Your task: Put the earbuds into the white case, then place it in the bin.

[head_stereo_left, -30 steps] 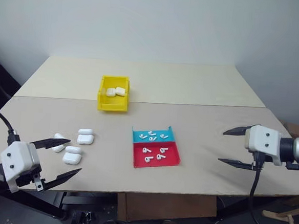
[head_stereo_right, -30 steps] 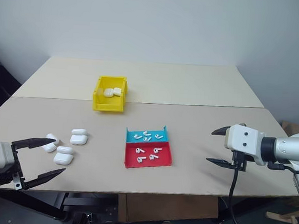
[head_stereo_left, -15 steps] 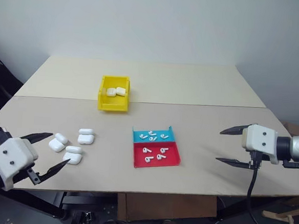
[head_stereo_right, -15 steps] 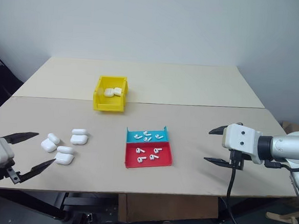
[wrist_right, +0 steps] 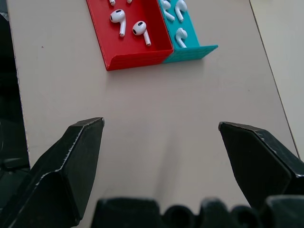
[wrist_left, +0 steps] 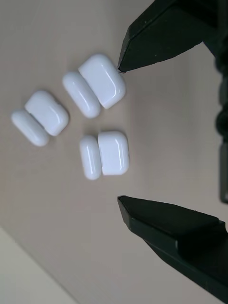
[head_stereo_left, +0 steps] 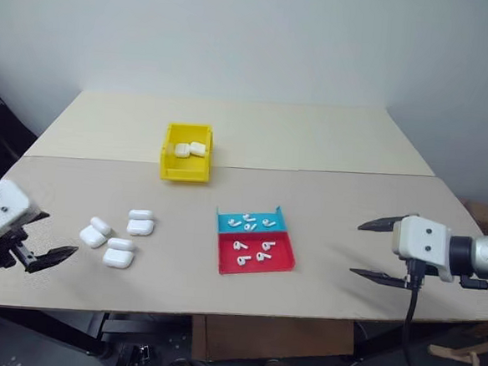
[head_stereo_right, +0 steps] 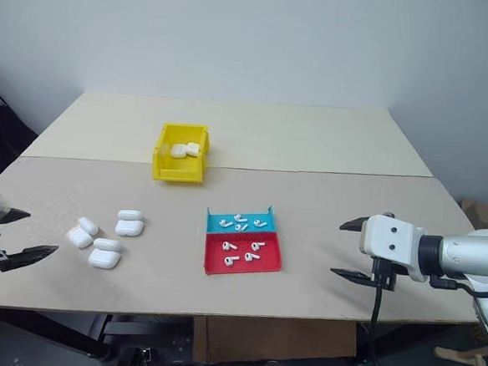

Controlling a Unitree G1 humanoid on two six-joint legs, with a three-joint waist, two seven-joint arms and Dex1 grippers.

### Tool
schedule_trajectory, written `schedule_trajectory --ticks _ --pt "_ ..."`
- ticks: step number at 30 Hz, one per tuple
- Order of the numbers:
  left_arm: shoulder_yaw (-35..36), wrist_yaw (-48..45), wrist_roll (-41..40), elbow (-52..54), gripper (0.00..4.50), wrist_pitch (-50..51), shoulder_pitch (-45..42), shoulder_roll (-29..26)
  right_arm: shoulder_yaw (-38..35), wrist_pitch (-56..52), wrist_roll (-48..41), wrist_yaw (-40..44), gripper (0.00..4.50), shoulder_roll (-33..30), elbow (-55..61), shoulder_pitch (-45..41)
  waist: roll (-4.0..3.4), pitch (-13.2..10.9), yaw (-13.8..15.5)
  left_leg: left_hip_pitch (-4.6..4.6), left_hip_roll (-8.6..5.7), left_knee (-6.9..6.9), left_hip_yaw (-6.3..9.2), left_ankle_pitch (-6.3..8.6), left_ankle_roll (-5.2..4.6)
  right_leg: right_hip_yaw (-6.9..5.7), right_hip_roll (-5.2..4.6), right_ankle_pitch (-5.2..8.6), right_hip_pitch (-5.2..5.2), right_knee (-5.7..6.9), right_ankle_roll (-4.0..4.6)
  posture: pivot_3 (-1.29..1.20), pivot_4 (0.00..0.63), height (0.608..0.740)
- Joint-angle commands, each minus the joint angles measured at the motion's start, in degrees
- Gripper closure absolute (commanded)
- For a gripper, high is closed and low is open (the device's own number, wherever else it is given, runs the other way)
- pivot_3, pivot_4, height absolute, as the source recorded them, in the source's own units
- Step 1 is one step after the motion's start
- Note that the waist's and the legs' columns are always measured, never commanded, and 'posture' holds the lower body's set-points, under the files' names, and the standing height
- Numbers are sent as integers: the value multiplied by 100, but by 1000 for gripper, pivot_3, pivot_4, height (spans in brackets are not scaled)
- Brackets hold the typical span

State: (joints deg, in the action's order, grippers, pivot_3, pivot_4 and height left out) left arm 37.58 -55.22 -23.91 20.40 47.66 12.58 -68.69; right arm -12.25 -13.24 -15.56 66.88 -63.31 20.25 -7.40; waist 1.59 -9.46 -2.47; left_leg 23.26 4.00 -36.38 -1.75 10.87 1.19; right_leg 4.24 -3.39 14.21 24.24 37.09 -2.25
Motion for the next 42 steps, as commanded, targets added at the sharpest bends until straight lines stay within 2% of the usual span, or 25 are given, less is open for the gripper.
schedule_trajectory --ticks 1,7,10,17,25,33,42 --pt "-442 253 -528 -100 0 1422 -771 -299 -379 -208 -103 -186 22 11 386 192 5 -3 -3 -1 0 2 1 0 0 -1 1 0 -2 2 -1 0 150 740" --pt "-688 745 -1166 953 0 3821 -1363 -396 -677 -538 -84 -480 22 164 880 848 10 -5 -4 10 0 8 5 7 9 -2 2 -10 3 2 -37 0 150 740" --pt "-876 1347 -1431 933 0 4456 -1676 -311 -599 -564 -38 -551 22 186 967 944 13 -7 -3 5 0 5 8 6 10 -4 4 -9 -2 3 -38 0 150 740" --pt "-1092 2725 -2535 780 0 4484 -1725 121 -131 -602 -15 -634 22 184 765 458 14 -7 -13 -9 -1 2 11 5 9 -2 3 -15 -11 4 -32 0 150 740" --pt "-1571 4277 -3614 167 0 4484 -2307 821 -78 -631 4 -643 22 144 697 392 22 -10 52 5 -7 2 16 5 9 -5 0 -30 -10 1 -8 0 150 740" --pt "-2459 5040 -4186 -408 0 4484 -2990 708 -258 -786 39 -735 22 175 888 650 23 -10 49 0 -8 0 20 5 9 -5 2 -31 -14 4 -12 0 150 740" --pt "-3261 5230 -4629 -1025 0 4484 -3544 293 -417 -963 59 -969 22 310 1255 1117 24 -10 38 3 -9 1 20 5 10 -5 2 -30 -12 2 -14 0 150 740"
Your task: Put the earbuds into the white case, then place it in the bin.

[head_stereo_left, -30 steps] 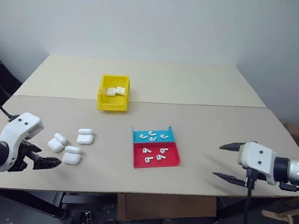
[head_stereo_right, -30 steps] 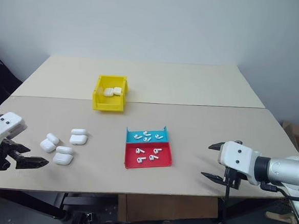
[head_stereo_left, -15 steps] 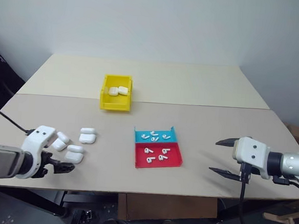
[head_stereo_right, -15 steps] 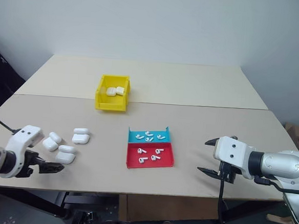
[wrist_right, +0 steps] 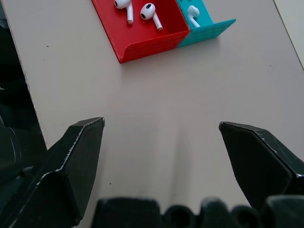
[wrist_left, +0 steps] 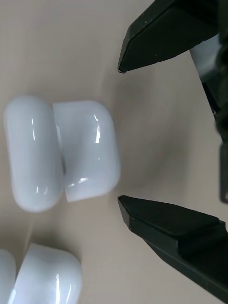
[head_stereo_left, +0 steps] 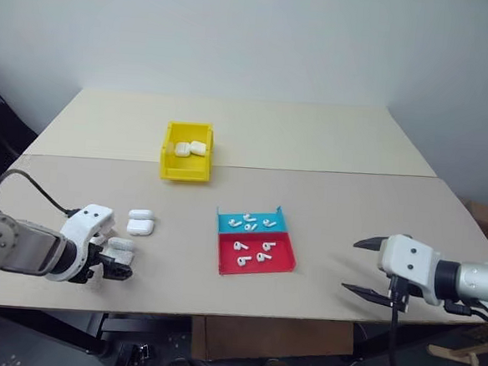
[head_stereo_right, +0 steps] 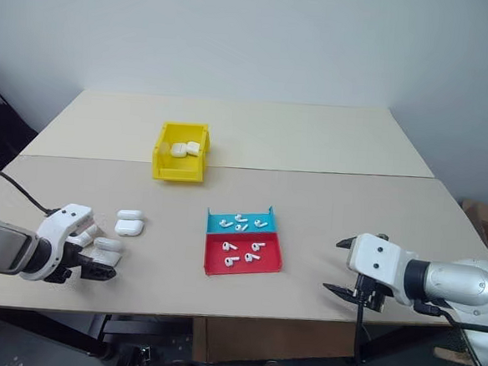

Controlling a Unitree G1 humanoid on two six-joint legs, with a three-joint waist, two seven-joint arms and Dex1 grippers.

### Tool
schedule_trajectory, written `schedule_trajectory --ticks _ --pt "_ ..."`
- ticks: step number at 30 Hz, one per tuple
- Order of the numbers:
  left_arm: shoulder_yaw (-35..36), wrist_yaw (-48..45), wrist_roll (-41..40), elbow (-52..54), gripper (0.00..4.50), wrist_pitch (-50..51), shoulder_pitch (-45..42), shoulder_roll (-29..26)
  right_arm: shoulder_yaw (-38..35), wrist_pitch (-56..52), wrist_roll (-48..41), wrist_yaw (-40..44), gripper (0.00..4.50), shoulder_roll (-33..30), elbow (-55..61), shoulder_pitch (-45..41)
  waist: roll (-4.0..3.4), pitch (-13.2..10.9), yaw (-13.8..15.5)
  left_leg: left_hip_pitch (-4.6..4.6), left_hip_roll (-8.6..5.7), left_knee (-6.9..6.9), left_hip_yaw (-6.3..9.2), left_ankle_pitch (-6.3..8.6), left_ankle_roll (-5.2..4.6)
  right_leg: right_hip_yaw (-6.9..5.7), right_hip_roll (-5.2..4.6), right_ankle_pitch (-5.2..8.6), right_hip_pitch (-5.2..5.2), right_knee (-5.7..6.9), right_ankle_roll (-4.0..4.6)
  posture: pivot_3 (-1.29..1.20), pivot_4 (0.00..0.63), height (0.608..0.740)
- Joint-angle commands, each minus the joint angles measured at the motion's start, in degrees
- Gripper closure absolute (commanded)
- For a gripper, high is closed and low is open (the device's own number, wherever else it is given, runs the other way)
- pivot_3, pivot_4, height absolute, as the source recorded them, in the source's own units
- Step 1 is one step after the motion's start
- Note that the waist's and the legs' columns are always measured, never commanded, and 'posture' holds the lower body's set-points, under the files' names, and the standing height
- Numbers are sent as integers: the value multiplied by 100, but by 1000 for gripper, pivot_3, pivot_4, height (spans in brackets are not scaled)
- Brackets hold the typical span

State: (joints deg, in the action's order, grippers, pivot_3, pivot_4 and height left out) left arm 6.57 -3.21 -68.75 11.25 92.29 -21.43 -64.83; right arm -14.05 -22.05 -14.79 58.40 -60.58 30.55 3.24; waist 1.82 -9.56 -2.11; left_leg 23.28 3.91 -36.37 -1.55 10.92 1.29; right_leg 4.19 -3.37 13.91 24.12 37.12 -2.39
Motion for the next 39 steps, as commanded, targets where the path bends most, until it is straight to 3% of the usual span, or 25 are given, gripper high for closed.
schedule_trajectory --ticks 1,13,39 --pt "-244 28 -143 -125 0 21 -182 -100 -243 -92 -5 -145 22 55 258 96 0 0 5 0 0 -1 0 0 0 0 0 0 0 0 -1 0 150 740" --pt "-1080 -63 323 -607 0 21 -1100 -2 -363 -185 -15 -278 22 104 444 355 1 0 25 2 -2 -1 1 -2 4 -1 0 1 0 0 -7 0 150 740" --pt "-1434 102 694 -901 0 21 -1442 560 -267 -219 79 -467 22 112 511 371 -8 5 113 -7 -4 -7 2 -3 5 0 0 9 -11 1 -27 0 150 740"
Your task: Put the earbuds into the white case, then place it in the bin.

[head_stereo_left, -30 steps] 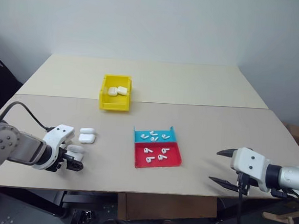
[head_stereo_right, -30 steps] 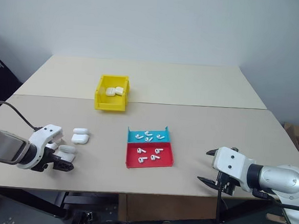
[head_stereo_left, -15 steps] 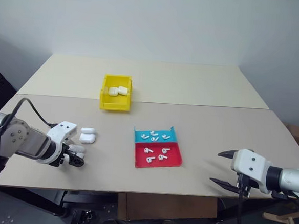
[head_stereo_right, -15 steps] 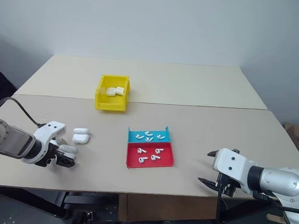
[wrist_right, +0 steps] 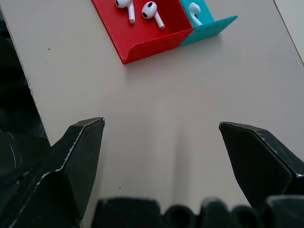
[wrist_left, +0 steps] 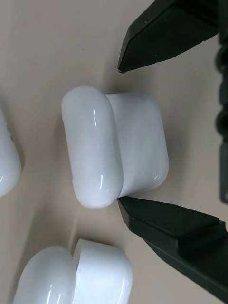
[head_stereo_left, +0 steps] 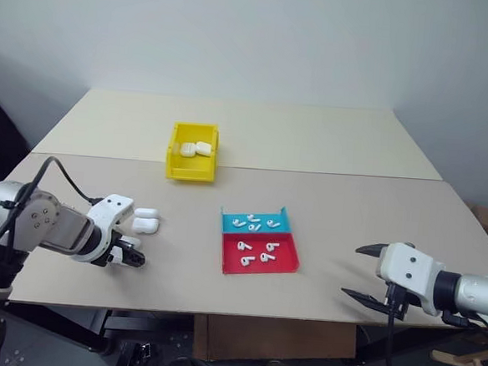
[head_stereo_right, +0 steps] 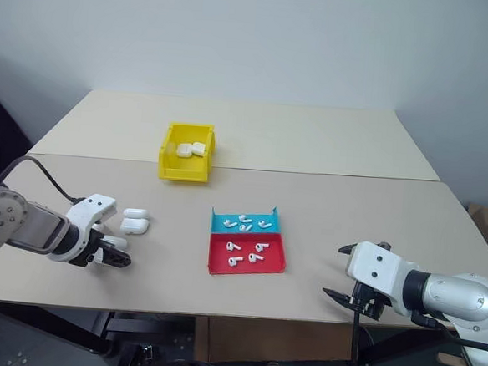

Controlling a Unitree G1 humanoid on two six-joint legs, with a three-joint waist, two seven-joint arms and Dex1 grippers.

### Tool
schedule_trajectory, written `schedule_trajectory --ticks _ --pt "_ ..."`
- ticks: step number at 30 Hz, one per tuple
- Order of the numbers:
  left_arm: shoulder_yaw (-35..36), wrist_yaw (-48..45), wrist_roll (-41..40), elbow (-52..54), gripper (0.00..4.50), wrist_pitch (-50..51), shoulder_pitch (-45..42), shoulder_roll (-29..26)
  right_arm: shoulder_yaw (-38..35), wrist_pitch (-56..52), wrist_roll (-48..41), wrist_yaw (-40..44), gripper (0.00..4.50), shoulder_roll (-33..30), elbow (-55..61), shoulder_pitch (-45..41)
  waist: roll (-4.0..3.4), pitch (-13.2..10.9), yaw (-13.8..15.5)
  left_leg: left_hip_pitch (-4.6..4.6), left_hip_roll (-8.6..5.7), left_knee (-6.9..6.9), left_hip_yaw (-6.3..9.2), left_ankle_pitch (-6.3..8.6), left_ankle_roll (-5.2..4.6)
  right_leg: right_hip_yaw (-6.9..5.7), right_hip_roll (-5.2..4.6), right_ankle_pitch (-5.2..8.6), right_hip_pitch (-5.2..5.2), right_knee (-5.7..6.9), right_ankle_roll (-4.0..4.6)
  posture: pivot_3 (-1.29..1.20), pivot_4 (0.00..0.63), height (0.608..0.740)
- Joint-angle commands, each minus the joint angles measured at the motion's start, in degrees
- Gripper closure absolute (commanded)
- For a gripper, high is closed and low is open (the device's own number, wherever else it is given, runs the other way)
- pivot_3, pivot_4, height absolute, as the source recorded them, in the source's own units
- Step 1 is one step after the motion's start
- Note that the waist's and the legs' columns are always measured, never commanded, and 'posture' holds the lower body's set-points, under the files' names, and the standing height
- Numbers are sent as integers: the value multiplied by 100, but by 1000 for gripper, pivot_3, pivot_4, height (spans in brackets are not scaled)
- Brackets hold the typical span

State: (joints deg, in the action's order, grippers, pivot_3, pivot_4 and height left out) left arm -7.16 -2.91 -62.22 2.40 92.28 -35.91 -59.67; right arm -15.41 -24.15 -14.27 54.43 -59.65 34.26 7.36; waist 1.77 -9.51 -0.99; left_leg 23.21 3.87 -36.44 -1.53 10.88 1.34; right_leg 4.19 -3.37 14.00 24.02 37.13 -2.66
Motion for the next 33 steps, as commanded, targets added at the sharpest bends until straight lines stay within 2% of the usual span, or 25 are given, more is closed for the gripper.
schedule_trajectory --ticks 1,3,4,6,9,10,14,18,25,27,28,31,33 --pt "-77 113 79 -32 0 22 0 59 -111 -7 36 -78 22 20 141 -50 -6 4 2 0 0 0 0 0 0 0 0 0 0 0 0 0 150 740" --pt "-94 154 88 -51 0 22 -22 68 -106 -2 34 -74 22 18 142 -52 -11 6 4 0 0 -1 0 0 0 0 0 0 -1 0 -1 0 150 740" --pt "-113 156 74 -36 183 22 -32 49 -111 -4 29 -73 6 17 139 -55 -12 7 4 0 0 -1 0 0 0 0 0 0 -1 0 -1 0 150 740" --pt "-129 181 37 -17 585 22 -30 20 -123 7 31 -69 0 17 126 -48 -12 7 0 -1 0 -1 1 0 0 0 0 0 -1 1 -1 0 150 740" --pt "-135 186 8 9 1527 22 1 -8 -77 8 47 -88 0 23 110 -78 -12 7 7 3 0 -2 1 0 0 0 0 0 0 -1 -1 0 150 740" --pt "-137 180 -2 21 1676 22 9 -16 -62 8 50 -92 0 23 106 -90 -12 7 11 3 -1 -2 1 0 0 0 -1 0 0 -1 -1 0 150 740" --pt "7 187 -22 125 1675 22 42 13 -3 43 70 -113 0 29 45 -162 -12 7 10 5 -1 -2 1 0 0 0 -1 0 1 -1 -1 0 150 740" --pt "487 255 417 721 1675 -84 146 246 52 79 90 -98 0 24 -46 -301 -11 7 13 7 -1 -3 1 0 0 0 -1 0 2 -2 -1 0 150 740" --pt "1058 -619 771 1582 1675 -528 34 55 -29 72 -25 92 0 -118 -152 -675 4 -2 -4 16 -1 -4 6 0 1 -3 0 -10 7 -3 15 0 150 740" --pt "1278 -1204 858 2041 1675 -1206 193 -123 -34 83 -74 169 0 -186 -194 -872 4 -2 -8 15 -1 -3 6 0 1 -3 0 -9 9 -3 14 0 150 740" --pt "1428 -1522 1100 2327 1675 -1894 430 -137 -22 86 -86 187 0 -212 -207 -974 4 -2 -14 17 -1 -3 6 0 1 -3 0 -9 10 -3 13 0 150 740" --pt "1613 -2064 2137 2899 1675 -3995 1287 168 58 122 -116 218 0 -216 -241 -1244 -2 1 -9 13 -1 -2 -1 0 1 -2 -5 -20 3 -9 33 0 150 740" --pt "1654 -2780 2669 2908 1675 -5701 1830 645 138 197 -114 227 0 -183 -259 -1389 -3 1 12 12 -1 -1 -1 0 1 -2 -4 -25 3 -11 41 0 150 740"
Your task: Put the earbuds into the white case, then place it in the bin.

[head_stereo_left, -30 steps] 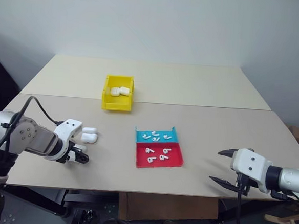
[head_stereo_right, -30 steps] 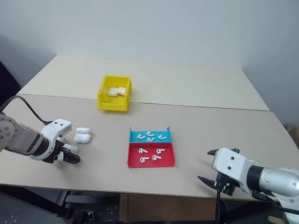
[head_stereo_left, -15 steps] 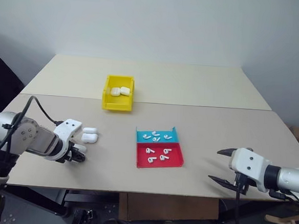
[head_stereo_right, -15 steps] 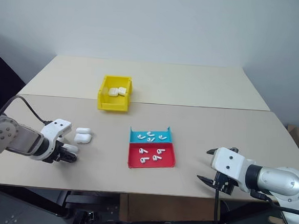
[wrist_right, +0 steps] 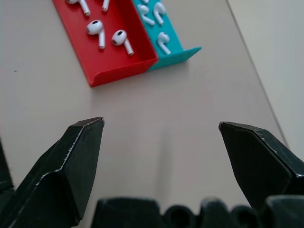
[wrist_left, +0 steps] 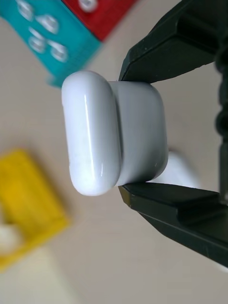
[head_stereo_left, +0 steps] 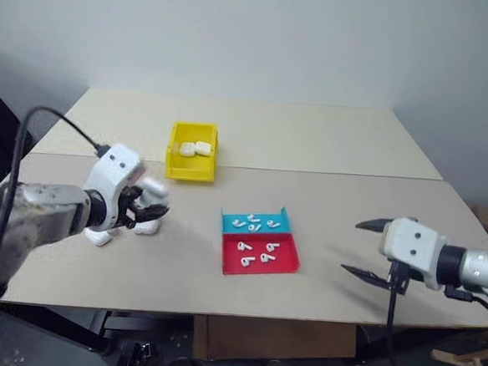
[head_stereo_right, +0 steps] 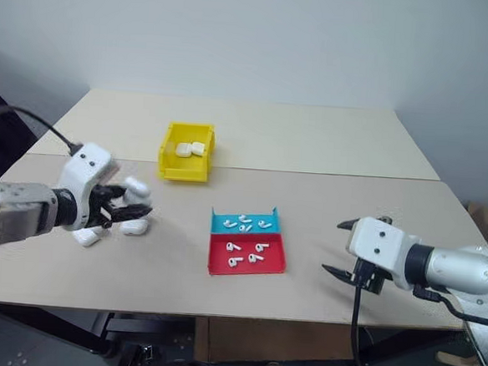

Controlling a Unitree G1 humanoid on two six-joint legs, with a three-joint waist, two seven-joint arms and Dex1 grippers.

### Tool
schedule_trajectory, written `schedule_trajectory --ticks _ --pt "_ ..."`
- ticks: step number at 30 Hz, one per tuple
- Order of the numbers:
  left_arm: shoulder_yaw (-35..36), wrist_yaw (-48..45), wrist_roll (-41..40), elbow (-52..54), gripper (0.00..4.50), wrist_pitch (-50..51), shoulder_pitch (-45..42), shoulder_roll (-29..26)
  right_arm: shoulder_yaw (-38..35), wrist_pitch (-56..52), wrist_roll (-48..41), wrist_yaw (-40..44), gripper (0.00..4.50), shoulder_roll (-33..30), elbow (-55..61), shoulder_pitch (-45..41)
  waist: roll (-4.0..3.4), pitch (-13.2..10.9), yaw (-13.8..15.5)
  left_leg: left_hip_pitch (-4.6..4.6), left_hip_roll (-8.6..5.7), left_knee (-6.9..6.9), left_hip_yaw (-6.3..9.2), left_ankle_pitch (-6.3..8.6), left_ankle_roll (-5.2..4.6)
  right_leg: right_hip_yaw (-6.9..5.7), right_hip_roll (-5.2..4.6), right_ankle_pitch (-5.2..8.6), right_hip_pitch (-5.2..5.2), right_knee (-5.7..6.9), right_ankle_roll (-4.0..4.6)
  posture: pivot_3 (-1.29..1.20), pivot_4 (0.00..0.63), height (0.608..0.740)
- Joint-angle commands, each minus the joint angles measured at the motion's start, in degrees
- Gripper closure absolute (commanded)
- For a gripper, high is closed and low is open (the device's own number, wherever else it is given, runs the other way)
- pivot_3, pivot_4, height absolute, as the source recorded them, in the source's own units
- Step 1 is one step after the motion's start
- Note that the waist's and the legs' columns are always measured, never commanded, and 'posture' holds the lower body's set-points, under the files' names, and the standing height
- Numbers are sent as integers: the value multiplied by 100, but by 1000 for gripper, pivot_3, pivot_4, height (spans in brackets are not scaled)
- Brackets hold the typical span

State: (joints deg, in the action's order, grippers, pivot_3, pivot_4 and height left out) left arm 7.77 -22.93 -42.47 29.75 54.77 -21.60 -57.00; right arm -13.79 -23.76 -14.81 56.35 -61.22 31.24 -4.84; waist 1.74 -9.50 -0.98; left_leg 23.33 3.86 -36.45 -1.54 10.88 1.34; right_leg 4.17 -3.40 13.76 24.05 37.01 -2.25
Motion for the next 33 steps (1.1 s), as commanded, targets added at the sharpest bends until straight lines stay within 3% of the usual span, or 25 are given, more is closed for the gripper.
schedule_trajectory --ticks 1,6,9,11,20,23,28,33 --pt "201 -1073 880 121 1675 -2651 593 615 6 177 -53 37 0 -16 35 -215 -2 1 19 2 0 -1 0 0 0 -1 0 0 -1 2 0 0 150 740" --pt "-410 -1748 1913 -924 1675 -5040 1149 1780 406 93 -175 446 0 -221 -124 -748 -16 9 26 6 0 -12 -2 -1 0 0 -1 -3 -3 -2 0 0 150 740" --pt "-458 -2126 1828 -1645 1675 -6430 1253 2796 923 14 -57 926 0 -536 -268 -1219 -25 14 26 7 2 -25 -2 -1 -1 -1 0 -6 -10 -3 -5 0 150 740" --pt "-430 -2430 1731 -2043 1675 -6927 1277 3158 1318 -283 -29 1109 0 -631 -327 -1690 -23 13 17 9 2 -30 -3 0 -2 1 0 -9 -9 -4 -9 0 150 740" --pt "-360 -4612 939 -3181 1675 -8184 1468 3319 3143 -1624 467 1466 0 -63 -523 -3674 -36 20 -28 14 7 -30 -1 0 -3 2 6 -11 3 3 -10 0 150 740" --pt "-280 -4816 760 -3203 1675 -8146 1614 3313 3604 -1897 672 1442 0 295 -575 -4038 -37 20 -34 18 9 -30 -2 1 -4 2 6 -12 11 4 -9 0 150 740" --pt "-170 -4862 724 -3287 1675 -8253 1785 3502 4202 -2073 1028 1401 1115 791 -738 -4423 -38 21 -2 28 9 -33 0 1 -4 -2 5 -12 13 4 -9 0 150 740" --pt "-155 -5001 843 -3235 1675 -8335 1870 3449 4638 -2174 1307 1417 1115 1210 -1011 -4691 -38 21 3 27 10 -33 0 1 -4 -5 6 -12 14 5 -9 0 150 740"
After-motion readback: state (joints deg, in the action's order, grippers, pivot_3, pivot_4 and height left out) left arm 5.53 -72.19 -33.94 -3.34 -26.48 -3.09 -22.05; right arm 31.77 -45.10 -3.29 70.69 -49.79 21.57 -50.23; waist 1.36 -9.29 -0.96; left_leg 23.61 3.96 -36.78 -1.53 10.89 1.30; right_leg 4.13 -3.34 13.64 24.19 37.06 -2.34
